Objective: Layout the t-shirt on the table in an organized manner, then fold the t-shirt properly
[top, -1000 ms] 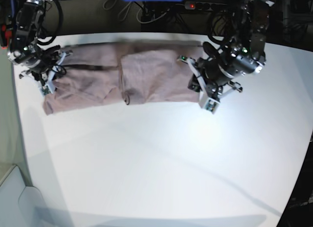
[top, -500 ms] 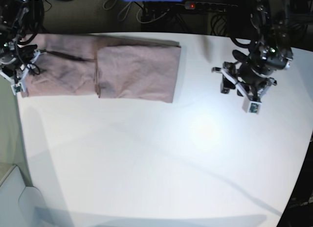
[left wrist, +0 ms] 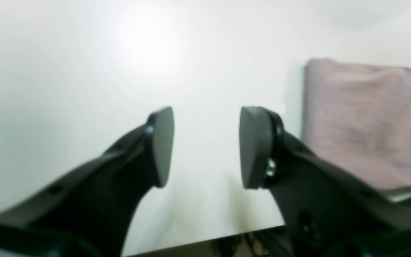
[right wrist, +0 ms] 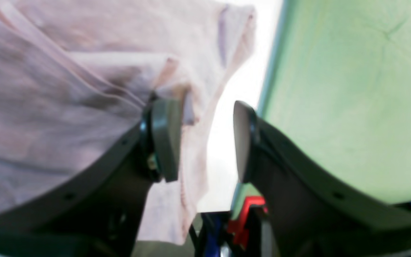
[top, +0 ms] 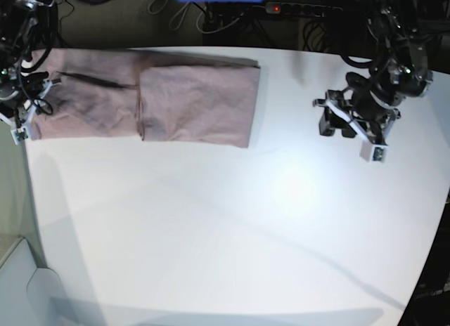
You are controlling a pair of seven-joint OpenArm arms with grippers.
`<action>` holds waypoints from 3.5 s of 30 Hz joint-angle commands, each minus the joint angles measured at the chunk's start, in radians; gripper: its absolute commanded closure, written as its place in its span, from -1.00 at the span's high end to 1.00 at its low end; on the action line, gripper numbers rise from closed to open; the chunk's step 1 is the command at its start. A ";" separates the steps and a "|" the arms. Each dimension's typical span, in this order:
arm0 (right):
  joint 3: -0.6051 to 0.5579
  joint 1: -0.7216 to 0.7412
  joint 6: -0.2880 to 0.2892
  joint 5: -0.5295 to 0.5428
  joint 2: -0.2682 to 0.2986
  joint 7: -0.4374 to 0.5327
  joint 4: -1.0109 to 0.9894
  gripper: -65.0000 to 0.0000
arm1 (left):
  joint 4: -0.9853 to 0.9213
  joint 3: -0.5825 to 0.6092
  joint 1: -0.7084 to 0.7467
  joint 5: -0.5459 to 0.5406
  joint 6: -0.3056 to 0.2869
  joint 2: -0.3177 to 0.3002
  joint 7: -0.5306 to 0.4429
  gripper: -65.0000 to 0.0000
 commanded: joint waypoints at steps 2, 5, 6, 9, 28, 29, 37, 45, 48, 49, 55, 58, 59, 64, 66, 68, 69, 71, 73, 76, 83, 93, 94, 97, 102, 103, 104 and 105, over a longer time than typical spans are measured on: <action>0.006 0.015 0.003 0.011 0.005 0.020 0.018 -0.11 | 0.015 -0.006 -0.019 -0.013 -0.002 -0.008 -0.015 -0.09; 0.006 0.030 0.003 0.013 0.002 0.020 0.018 0.08 | 0.015 -0.006 -0.020 -0.013 -0.002 -0.008 -0.015 -0.03; 0.006 0.041 0.003 0.013 -0.002 0.020 0.016 0.13 | 0.015 -0.006 -0.020 -0.013 -0.002 -0.008 -0.015 0.04; 0.010 0.058 0.003 0.013 -0.012 0.020 0.012 0.24 | 0.015 -0.003 -0.022 -0.013 -0.002 -0.008 -0.015 0.35; 0.012 0.118 0.003 0.011 0.033 0.027 -0.169 0.26 | -0.032 0.000 -0.036 -0.013 -0.002 0.001 -0.022 0.47; 0.012 0.118 0.003 0.011 0.036 0.029 -0.175 0.26 | -0.038 0.000 -0.037 -0.013 -0.002 0.001 -0.024 0.47; 0.006 0.112 0.003 0.011 0.011 0.029 -0.189 0.25 | -0.074 0.000 -0.046 -0.013 -0.002 0.001 -0.024 0.47; 0.012 0.108 0.003 0.011 -0.007 0.020 -0.228 0.25 | -0.074 0.000 -0.045 -0.013 -0.002 0.001 -0.022 0.47; 0.013 0.113 0.003 0.011 -0.009 0.020 -0.274 0.25 | -0.074 0.000 -0.043 -0.013 -0.002 0.001 -0.022 0.47; 0.013 0.116 0.003 0.011 -0.009 0.020 -0.287 0.25 | -0.074 0.000 -0.043 -0.013 -0.002 0.001 -0.022 0.47; 0.061 0.118 0.003 0.013 -0.012 0.020 -0.298 0.25 | -0.074 0.002 -0.042 -0.013 -0.002 0.001 -0.021 0.47; 0.064 0.118 0.003 0.013 -0.012 0.020 -0.260 0.25 | -0.074 0.002 -0.042 -0.013 -0.002 0.001 -0.021 0.47; 0.064 0.118 0.003 0.013 -0.012 0.020 -0.252 0.25 | -0.074 0.002 -0.042 -0.013 -0.002 0.001 -0.022 0.47; 0.065 0.118 0.003 0.014 -0.012 0.020 -0.198 0.25 | -0.074 0.002 -0.045 -0.013 -0.002 0.001 -0.022 0.47; 0.079 0.118 0.003 0.014 -0.012 0.020 -0.162 0.25 | -0.074 0.002 -0.045 -0.013 -0.002 0.001 -0.022 0.47; 0.104 0.119 0.003 0.014 -0.013 0.020 -0.134 0.25 | -0.074 0.002 -0.045 -0.013 -0.002 0.001 -0.022 0.47; 0.108 0.119 0.003 0.014 -0.013 0.018 -0.125 0.25 | -0.074 0.002 -0.045 -0.013 -0.002 0.001 -0.022 0.47; 0.112 0.135 0.003 0.014 -0.013 -0.008 -0.114 0.26 | -0.074 0.002 -0.045 -0.013 -0.002 0.001 -0.024 0.47; 0.112 0.141 0.003 0.014 -0.012 -0.053 -0.106 0.26 | -0.074 0.002 -0.045 -0.013 -0.002 0.001 -0.024 0.47; 0.112 0.136 0.003 0.016 -0.012 -0.086 -0.086 0.26 | -0.074 0.002 -0.046 -0.013 -0.002 0.001 -0.024 0.47; 0.112 0.101 0.003 0.016 -0.039 -0.091 -0.074 0.26 | -0.074 0.002 -0.046 -0.013 -0.002 0.001 -0.024 0.47; 0.110 0.095 0.003 0.016 -0.062 -0.083 -0.094 0.26 | -0.074 0.000 -0.048 -0.013 -0.002 0.001 -0.024 0.47; 0.110 0.096 0.003 0.016 -0.064 -0.082 -0.109 0.26 | -0.074 0.000 -0.048 -0.013 -0.002 0.001 -0.024 0.47; 0.110 0.102 0.003 0.016 -0.062 -0.080 -0.168 0.25 | -0.074 0.000 -0.046 -0.013 -0.002 0.001 -0.024 0.47; 0.110 0.102 0.003 0.016 -0.065 -0.034 -0.224 0.25 | -0.074 0.000 -0.045 -0.013 -0.002 -0.002 -0.024 0.47; 0.110 0.102 0.003 0.016 -0.065 -0.026 -0.235 0.25 | -0.074 -0.001 -0.045 -0.013 -0.002 -0.002 -0.024 0.47; 0.110 0.102 0.003 0.016 -0.065 -0.022 -0.247 0.24 | -0.074 -0.001 -0.043 -0.013 -0.002 -0.002 -0.024 0.47; 0.110 0.102 0.003 0.016 -0.065 -0.020 -0.260 0.24 | -0.074 -0.001 -0.043 -0.013 -0.002 -0.004 -0.024 0.47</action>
